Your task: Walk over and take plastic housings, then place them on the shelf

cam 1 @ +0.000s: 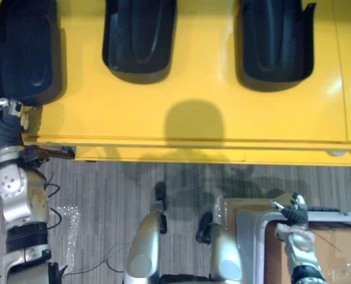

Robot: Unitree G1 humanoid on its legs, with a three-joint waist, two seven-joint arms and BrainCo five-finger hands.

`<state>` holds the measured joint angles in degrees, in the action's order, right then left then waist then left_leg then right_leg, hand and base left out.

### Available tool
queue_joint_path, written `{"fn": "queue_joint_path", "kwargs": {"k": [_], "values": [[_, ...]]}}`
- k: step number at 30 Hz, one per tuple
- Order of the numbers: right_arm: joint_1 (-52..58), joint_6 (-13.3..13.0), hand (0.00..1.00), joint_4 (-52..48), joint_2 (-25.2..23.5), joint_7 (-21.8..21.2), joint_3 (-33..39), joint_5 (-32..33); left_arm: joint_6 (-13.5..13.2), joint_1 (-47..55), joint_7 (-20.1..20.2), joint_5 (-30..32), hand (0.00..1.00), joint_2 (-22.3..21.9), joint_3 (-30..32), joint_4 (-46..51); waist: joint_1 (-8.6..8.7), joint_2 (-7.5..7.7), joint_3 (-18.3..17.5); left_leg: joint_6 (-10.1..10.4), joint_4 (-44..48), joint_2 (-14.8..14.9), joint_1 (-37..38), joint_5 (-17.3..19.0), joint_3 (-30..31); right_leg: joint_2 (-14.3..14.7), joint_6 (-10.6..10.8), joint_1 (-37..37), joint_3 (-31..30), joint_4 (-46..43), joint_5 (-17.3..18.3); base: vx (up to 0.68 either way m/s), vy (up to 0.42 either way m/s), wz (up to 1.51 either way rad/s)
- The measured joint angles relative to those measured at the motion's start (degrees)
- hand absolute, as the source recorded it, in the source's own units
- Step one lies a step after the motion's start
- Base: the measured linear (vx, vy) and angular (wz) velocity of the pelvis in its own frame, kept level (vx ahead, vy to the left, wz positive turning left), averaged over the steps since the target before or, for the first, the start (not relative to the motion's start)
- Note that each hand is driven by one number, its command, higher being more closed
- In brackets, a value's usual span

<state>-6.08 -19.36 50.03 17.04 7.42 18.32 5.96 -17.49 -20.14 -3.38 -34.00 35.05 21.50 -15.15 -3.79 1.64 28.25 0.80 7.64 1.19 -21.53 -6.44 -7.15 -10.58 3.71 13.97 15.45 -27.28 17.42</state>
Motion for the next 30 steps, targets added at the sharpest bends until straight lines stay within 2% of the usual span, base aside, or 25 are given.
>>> {"fn": "queue_joint_path", "kwargs": {"k": [3, 17, 23, 24, 30], "values": [[0.27, 0.0, 0.0, -0.41, -0.01, -0.06, -0.06, 0.01, 0.4, -1.51, -0.19, -2.01, 1.0, 0.64, 0.11, -0.12, 0.02, 0.0, 0.0, 0.19, 0.67, 0.44, -0.52, 0.35, -0.04, 0.39, -0.15, 0.09, -0.02, 0.18, -0.09, 0.0, 0.0, 0.0], [2.36, 0.63, 0.0, -4.5, -0.05, -0.08, -1.63, 0.02, 0.98, -7.76, -3.31, -1.98, 1.0, 0.88, 0.21, -3.98, -0.16, 0.08, 0.03, 0.63, 3.31, 2.08, -1.9, 2.36, -1.28, 1.85, -0.68, 0.53, -1.22, 0.4, -0.5, 0.01, 0.006, -0.05], [3.15, 0.63, 0.0, -4.51, -0.26, -0.02, -1.74, 0.02, 1.4, -7.68, -5.64, -1.9, 1.0, 3.46, 1.58, -4.49, -0.35, 0.19, 0.09, 0.61, 3.75, 2.17, -1.82, 2.45, -0.96, 2.0, -0.67, 0.34, -1.46, -0.17, -0.51, 0.02, 0.011, 0.04], [3.2, 0.63, 0.0, -4.5, -0.25, 0.06, -2.14, 0.02, 1.41, -7.6, -6.19, -1.9, 0.0, 3.47, 2.29, -5.43, -0.3, 0.19, 0.09, 0.61, 3.67, 2.18, -1.53, 2.45, -1.01, 2.0, -0.67, 0.1, -1.51, -0.16, -0.51, -0.02, 0.014, -0.03], [3.51, 0.49, 0.0, -4.41, -0.46, 0.12, -2.73, 0.03, 0.9, -7.25, -8.75, -2.09, 0.0, 4.91, 2.62, -8.45, -0.37, 0.27, 0.04, 0.9, 2.04, 1.98, -0.39, 1.9, -1.1, 1.92, -0.68, -0.27, -1.68, 0.09, -0.5, -0.03, 0.015, -0.03]]}}
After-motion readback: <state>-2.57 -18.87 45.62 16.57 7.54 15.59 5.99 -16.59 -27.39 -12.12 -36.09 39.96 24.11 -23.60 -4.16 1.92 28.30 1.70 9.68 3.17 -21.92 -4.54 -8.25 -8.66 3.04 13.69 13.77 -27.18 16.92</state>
